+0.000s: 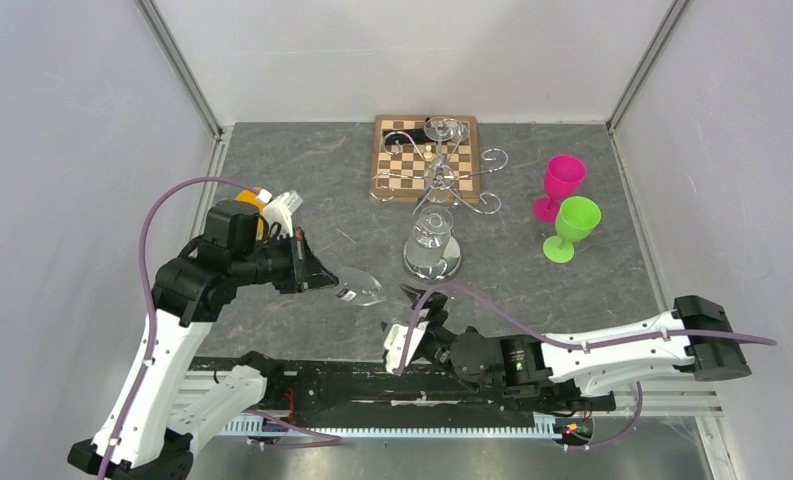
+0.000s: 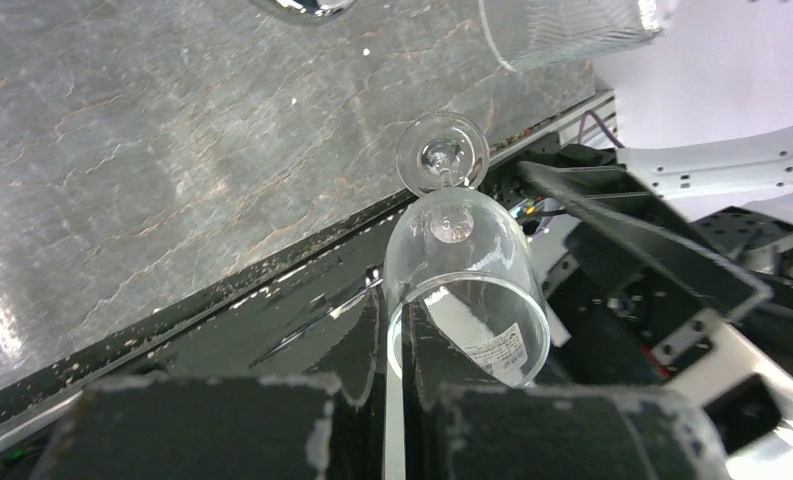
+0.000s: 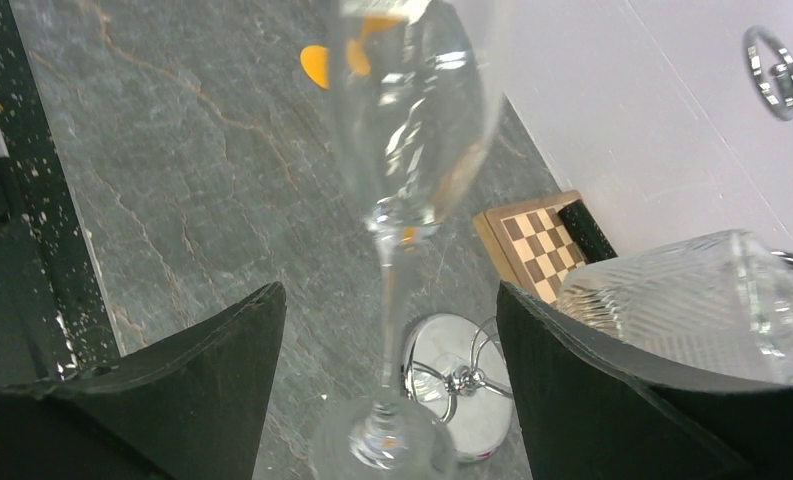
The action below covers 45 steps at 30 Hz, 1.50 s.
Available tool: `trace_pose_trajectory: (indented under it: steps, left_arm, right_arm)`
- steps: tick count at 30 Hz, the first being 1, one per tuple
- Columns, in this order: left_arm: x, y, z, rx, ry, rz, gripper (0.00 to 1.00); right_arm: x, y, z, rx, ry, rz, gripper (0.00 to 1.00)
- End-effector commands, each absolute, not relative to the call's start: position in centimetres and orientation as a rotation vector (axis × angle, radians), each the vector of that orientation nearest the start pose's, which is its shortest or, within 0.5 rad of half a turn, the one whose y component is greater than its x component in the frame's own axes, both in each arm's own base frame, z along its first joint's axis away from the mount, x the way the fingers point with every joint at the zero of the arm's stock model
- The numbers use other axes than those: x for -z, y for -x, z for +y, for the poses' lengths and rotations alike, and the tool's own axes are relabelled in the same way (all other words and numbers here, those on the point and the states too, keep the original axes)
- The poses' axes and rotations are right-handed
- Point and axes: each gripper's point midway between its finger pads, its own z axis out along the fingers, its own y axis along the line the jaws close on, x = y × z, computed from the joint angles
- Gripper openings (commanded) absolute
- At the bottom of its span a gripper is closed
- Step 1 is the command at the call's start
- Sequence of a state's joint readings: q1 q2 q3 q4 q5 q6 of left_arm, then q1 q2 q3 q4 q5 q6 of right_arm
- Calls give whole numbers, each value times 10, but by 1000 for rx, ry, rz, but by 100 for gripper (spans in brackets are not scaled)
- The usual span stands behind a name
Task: Take the wine glass off the wine glass rack
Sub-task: Place the wine glass at the center of the board.
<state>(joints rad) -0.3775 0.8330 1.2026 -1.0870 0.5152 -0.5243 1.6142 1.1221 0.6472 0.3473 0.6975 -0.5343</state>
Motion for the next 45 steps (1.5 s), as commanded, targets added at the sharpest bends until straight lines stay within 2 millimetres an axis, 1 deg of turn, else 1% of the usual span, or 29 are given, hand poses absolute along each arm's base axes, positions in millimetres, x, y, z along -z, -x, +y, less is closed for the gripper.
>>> trace_pose_trajectory:
  steps: [1, 5, 8, 10, 14, 18, 21, 23, 26, 28, 33, 37, 40, 45]
  left_arm:
    - [-290, -140, -159, 955, -182, 2366, 2]
    - [-288, -147, -149, 857, -170, 2386, 2]
    - [-289, -153, -141, 778, -160, 2393, 2]
    - [-288, -159, -133, 706, -146, 2405, 2]
    - [-281, -174, -112, 513, -83, 2432, 2]
    - [-281, -188, -106, 444, -32, 2427, 2]
    - [-279, -200, -97, 357, -5, 2427, 2]
    - [-278, -209, -82, 237, 33, 2419, 2]
    - [-281, -220, -68, 123, 56, 2407, 2]
    - [-282, -228, -60, 53, 72, 2403, 2]
    - [-287, -250, -58, 16, 82, 2406, 2]
    - [-288, -269, -56, -22, 100, 2406, 2]
    - [-285, -284, -51, -68, 114, 2416, 2]
    - [-283, -305, -49, -36, 146, 2425, 2]
  right_arm:
    - [-285, -114, 343, -324, 1021, 1229, 79]
    - [-307, -115, 333, -362, 965, 1242, 81]
    - [-317, -115, 322, -388, 934, 1246, 83]
    - [-319, -116, 315, -399, 916, 1255, 83]
    - [-319, -116, 303, -422, 887, 1267, 81]
    - [-315, -116, 295, -437, 873, 1288, 80]
    - [-315, -115, 291, -447, 879, 1316, 80]
    - [-316, -115, 287, -449, 880, 1333, 81]
    - [-323, -116, 278, -475, 830, 1350, 83]
    - [-323, -116, 272, -486, 829, 1356, 83]
    - [-324, -113, 261, -522, 818, 1374, 83]
    - [-321, -104, 260, -584, 860, 1387, 83]
    - [-318, -104, 254, -606, 834, 1416, 87]
    - [-319, -100, 239, -667, 806, 1457, 89]
